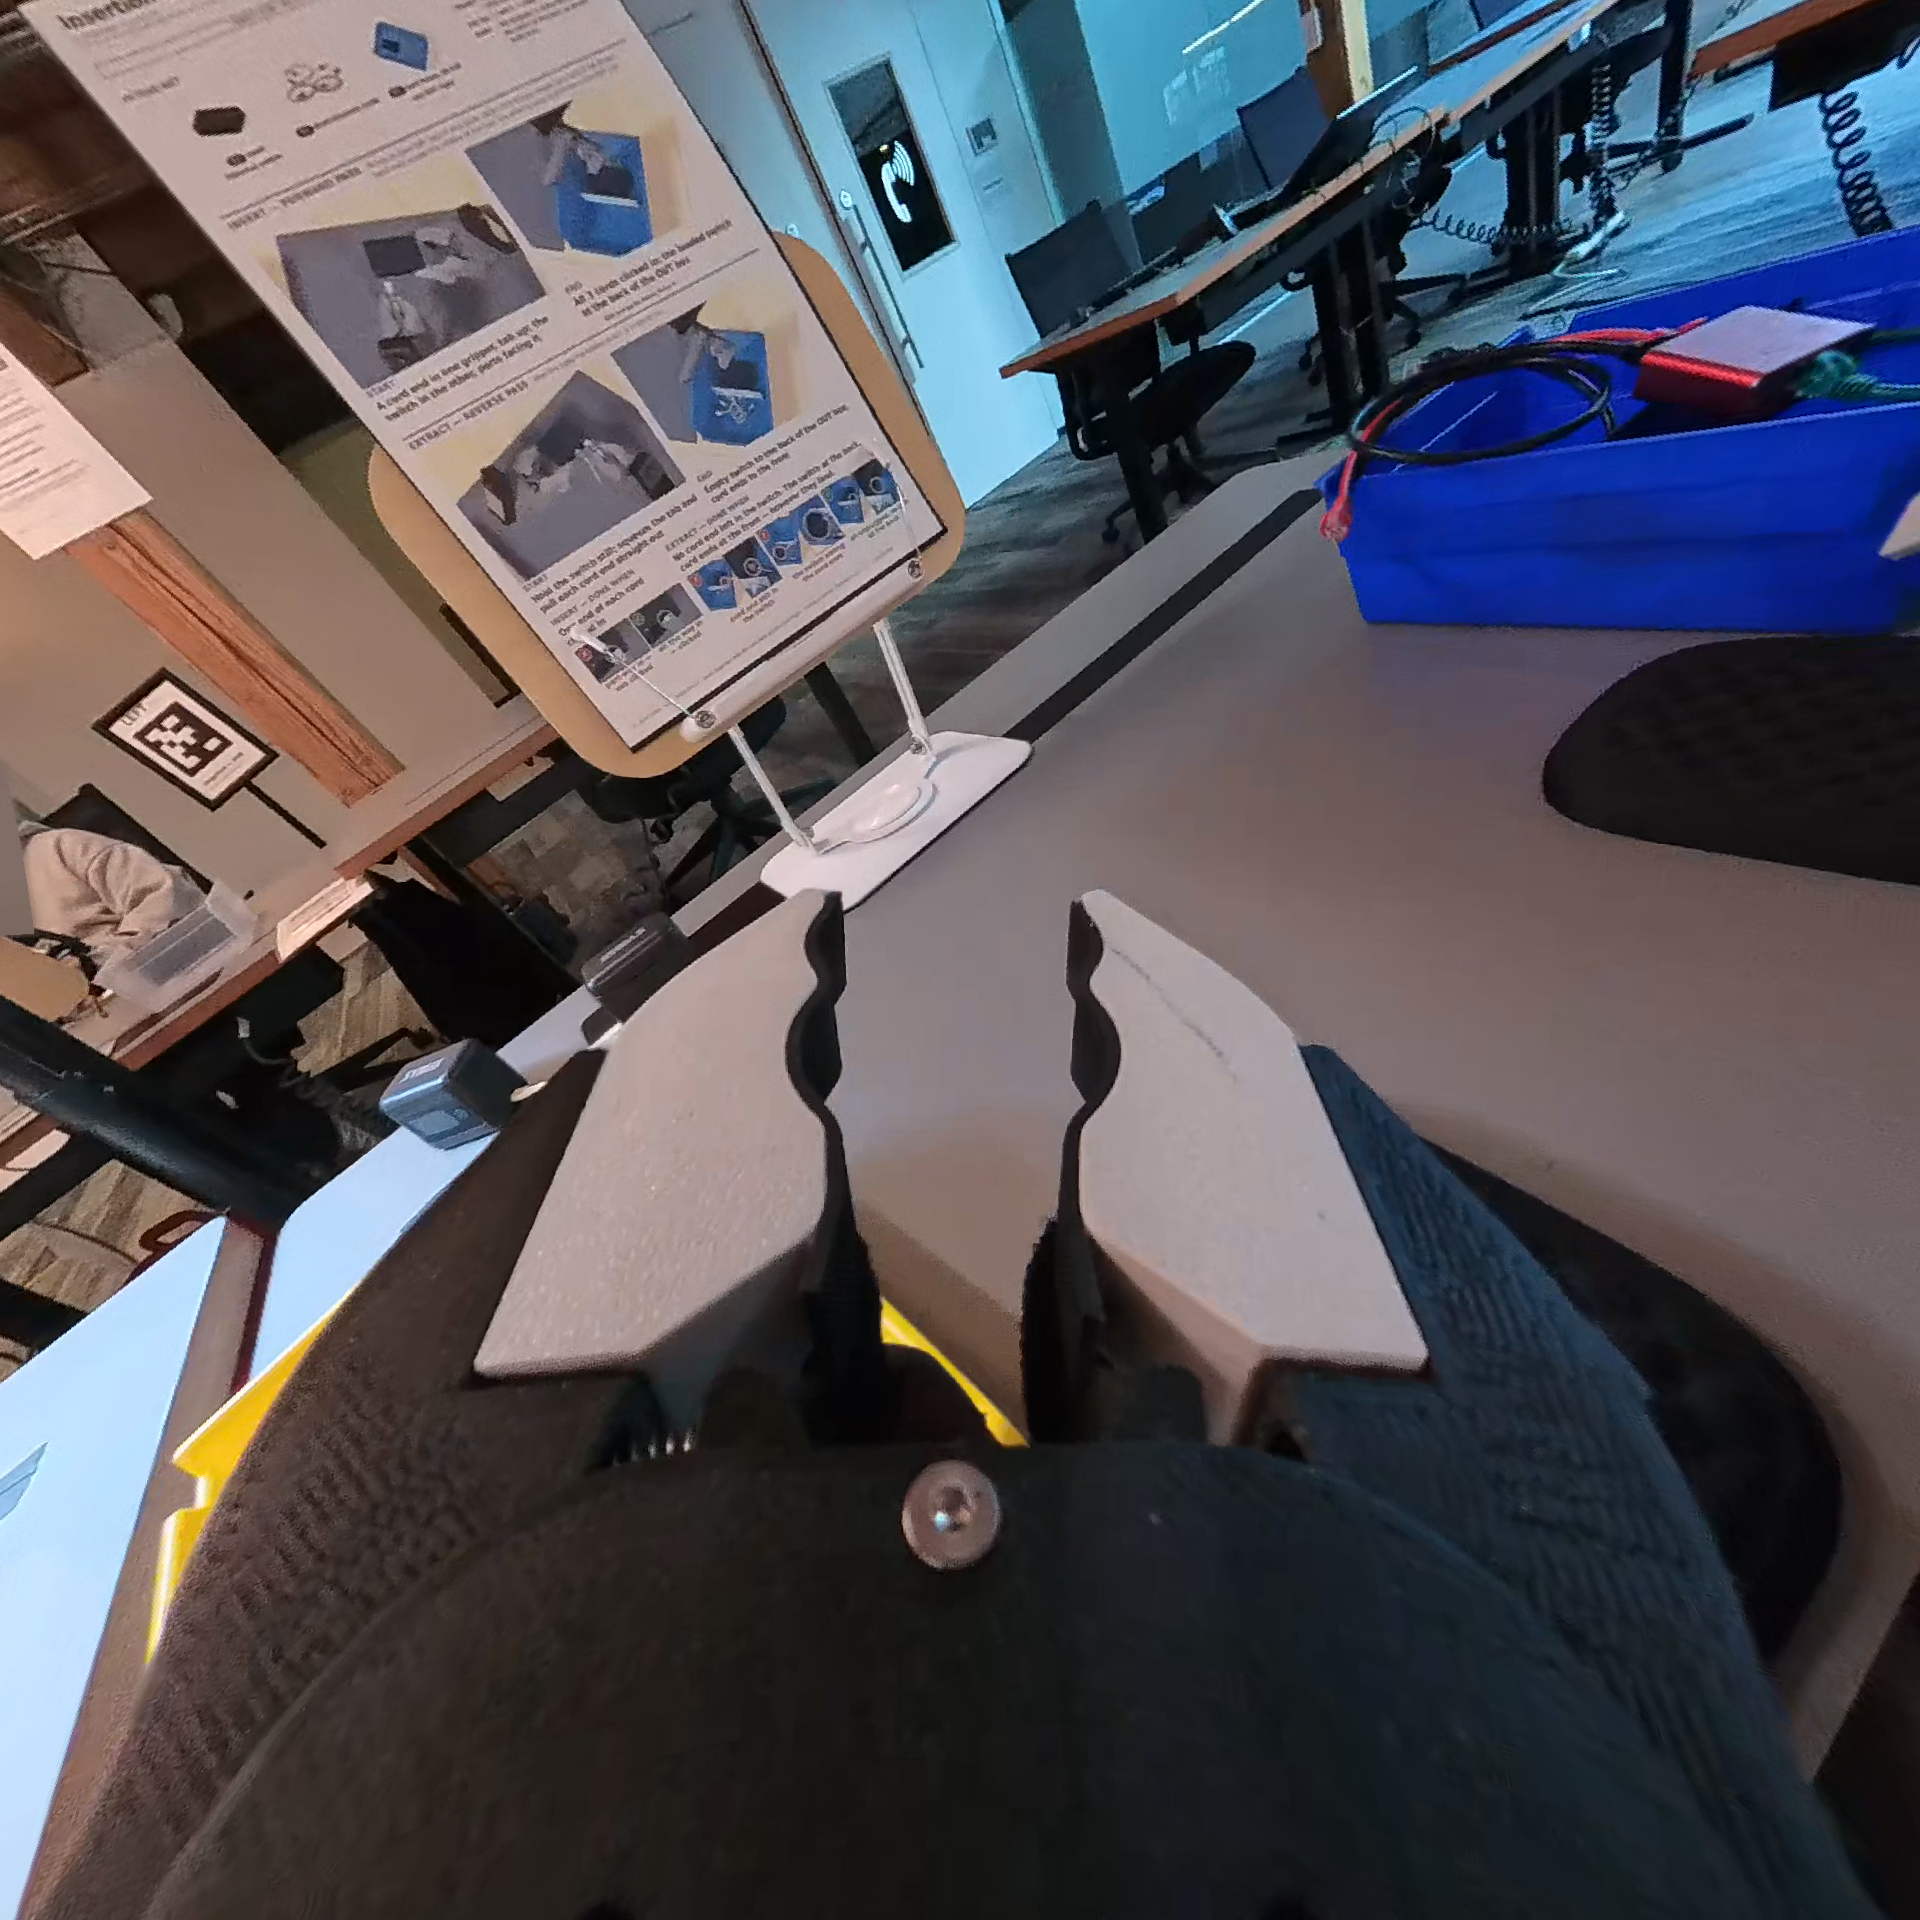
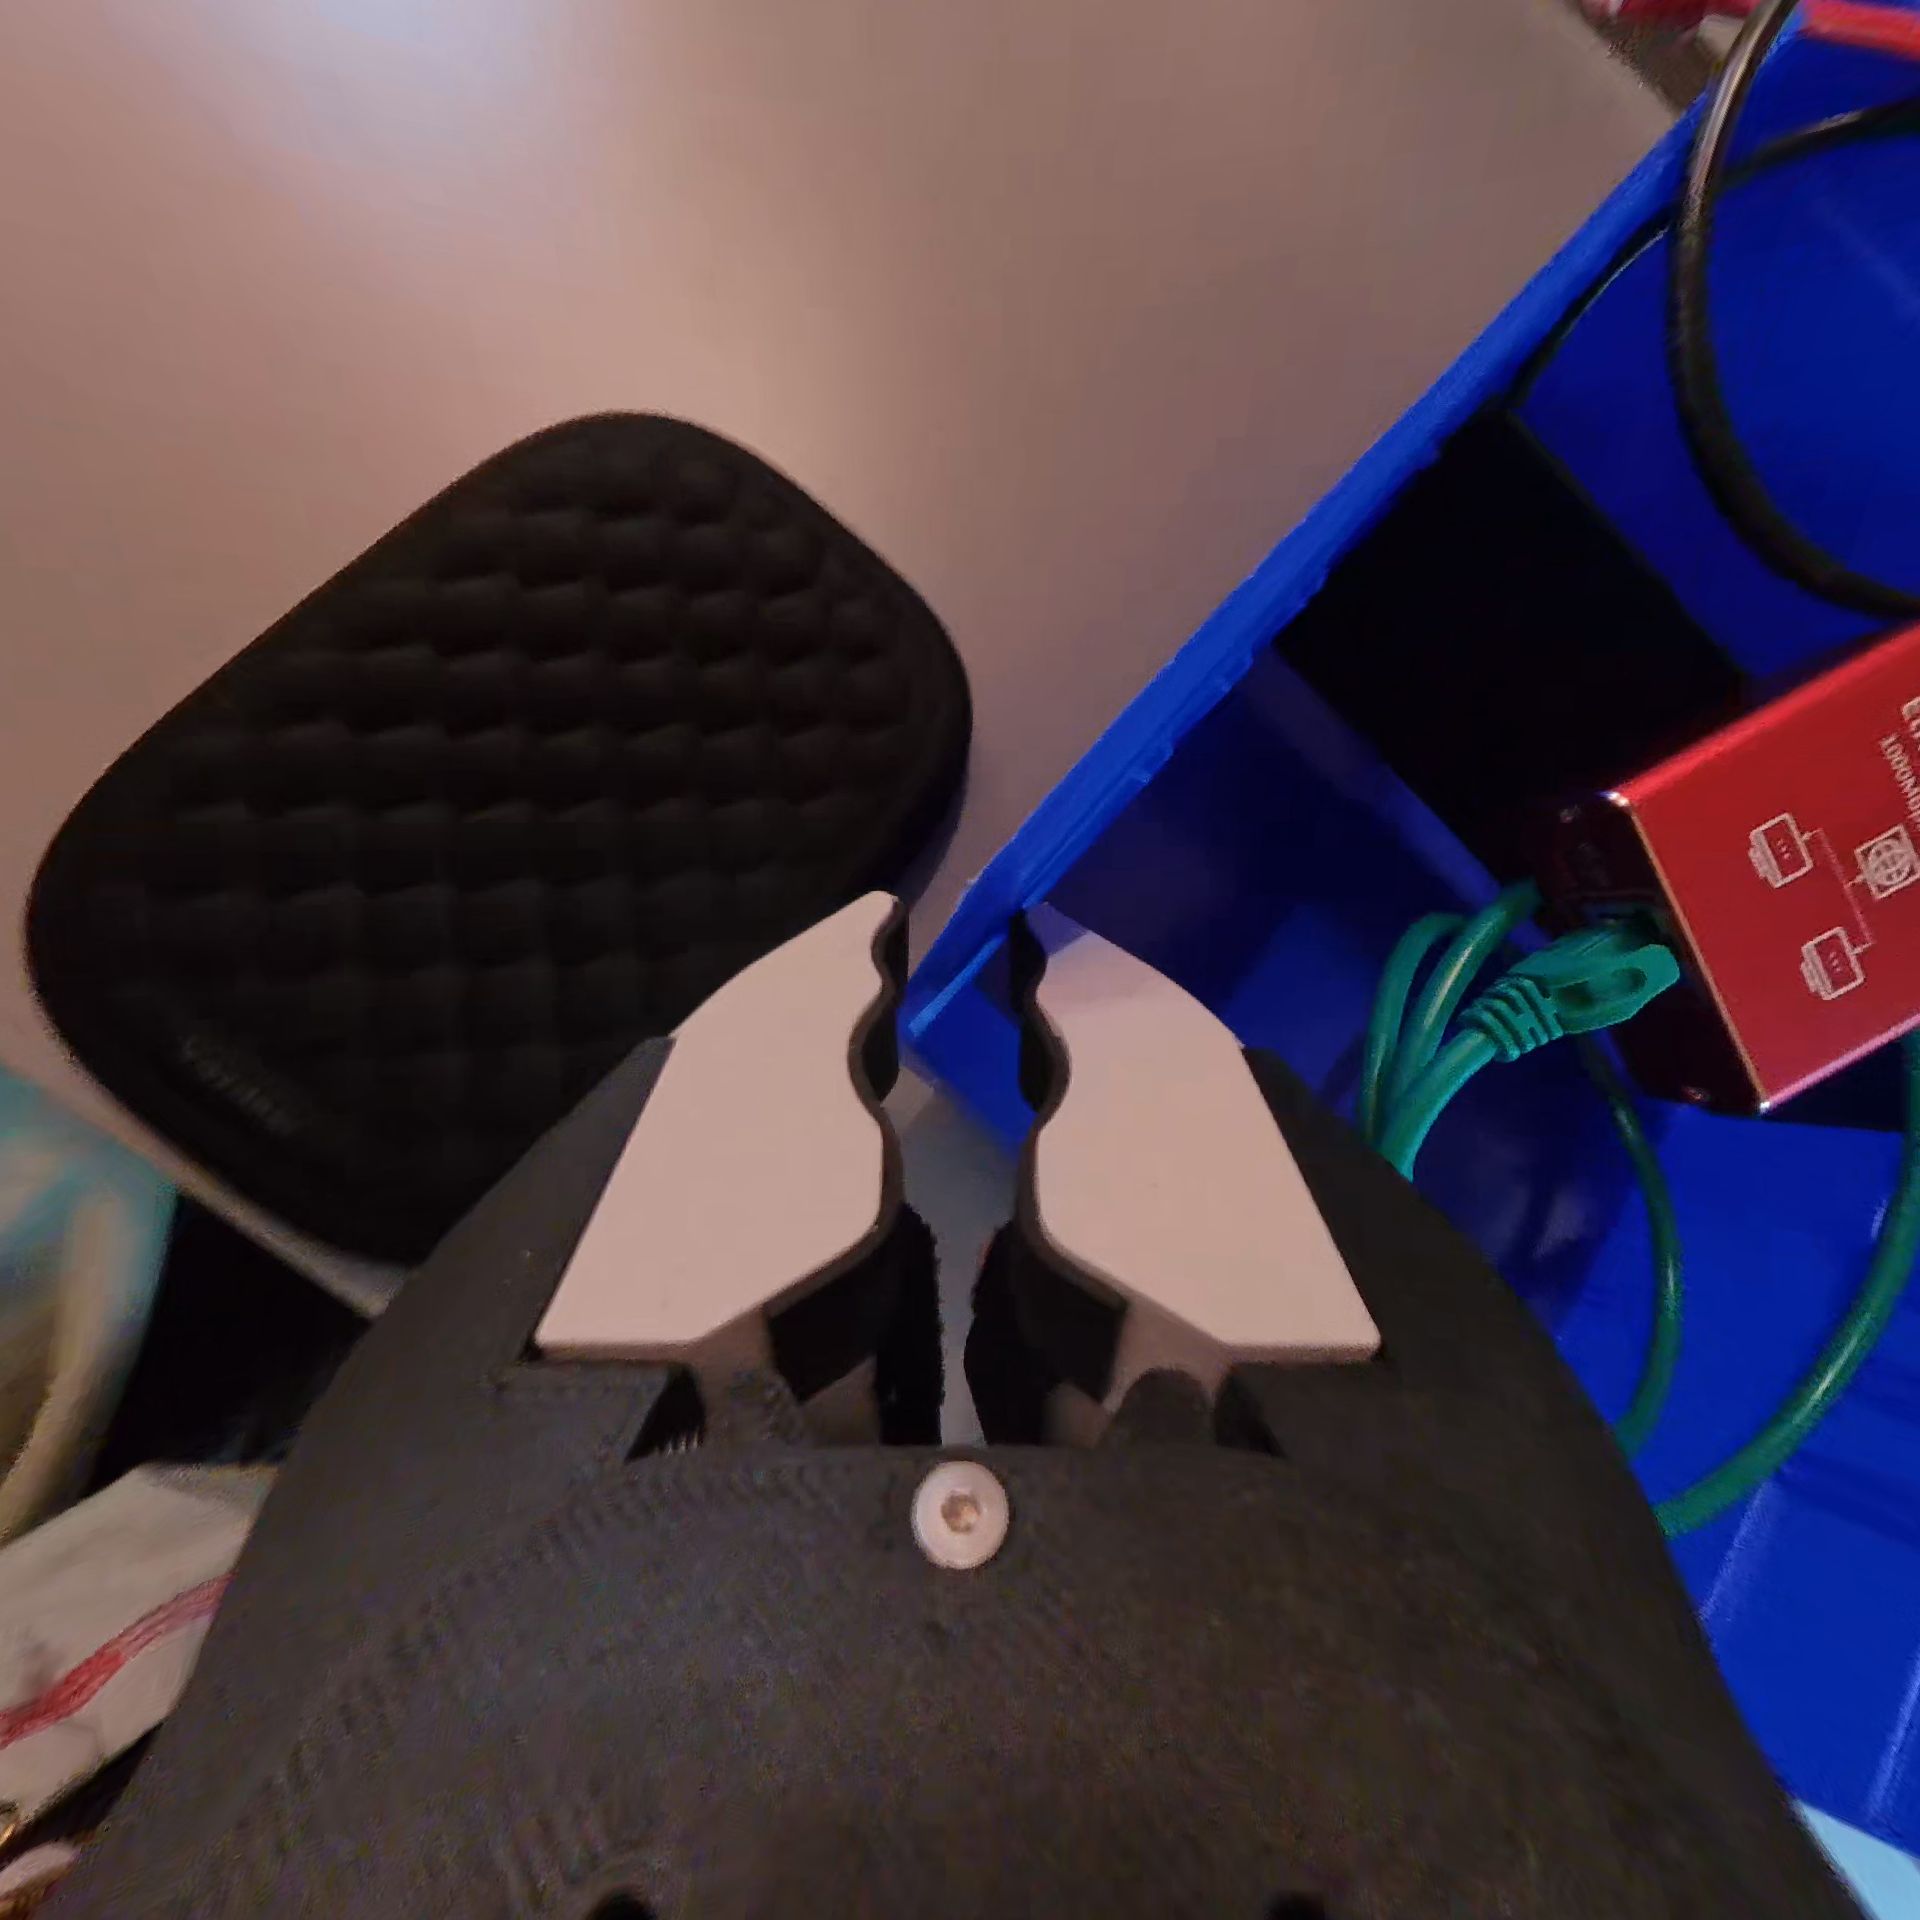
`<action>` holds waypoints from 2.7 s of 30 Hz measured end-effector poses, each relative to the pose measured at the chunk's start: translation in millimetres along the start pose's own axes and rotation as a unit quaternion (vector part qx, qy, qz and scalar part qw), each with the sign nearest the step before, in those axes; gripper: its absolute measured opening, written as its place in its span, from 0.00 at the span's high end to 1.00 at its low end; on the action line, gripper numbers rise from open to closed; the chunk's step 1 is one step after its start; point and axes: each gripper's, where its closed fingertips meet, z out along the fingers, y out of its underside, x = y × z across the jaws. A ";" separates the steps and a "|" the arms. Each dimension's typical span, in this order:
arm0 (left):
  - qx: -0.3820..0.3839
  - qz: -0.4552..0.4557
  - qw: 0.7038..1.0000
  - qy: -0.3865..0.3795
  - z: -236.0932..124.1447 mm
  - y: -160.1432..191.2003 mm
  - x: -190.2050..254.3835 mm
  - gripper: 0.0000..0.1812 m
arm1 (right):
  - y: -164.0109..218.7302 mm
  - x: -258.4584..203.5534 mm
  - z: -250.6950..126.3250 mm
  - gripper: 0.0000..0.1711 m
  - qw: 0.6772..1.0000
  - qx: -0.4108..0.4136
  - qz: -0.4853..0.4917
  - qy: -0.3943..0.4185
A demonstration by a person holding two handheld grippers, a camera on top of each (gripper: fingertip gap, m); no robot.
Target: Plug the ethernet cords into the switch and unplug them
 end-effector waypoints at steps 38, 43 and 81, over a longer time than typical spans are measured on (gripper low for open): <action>-0.014 0.017 0.998 -0.053 -33.4 13.1 -32.5 0.78 | -240.0 -205.8 151.3 0.87 0.965 0.119 -0.209 -0.101; -0.024 0.001 0.995 -0.099 -47.1 22.3 -55.4 0.77 | -261.1 -237.7 160.8 0.86 0.949 0.153 -0.247 -0.121; 0.020 -0.143 0.930 -0.338 -94.4 67.7 -147.8 0.92 | -336.1 -287.2 21.9 0.81 0.855 0.464 -0.230 -0.022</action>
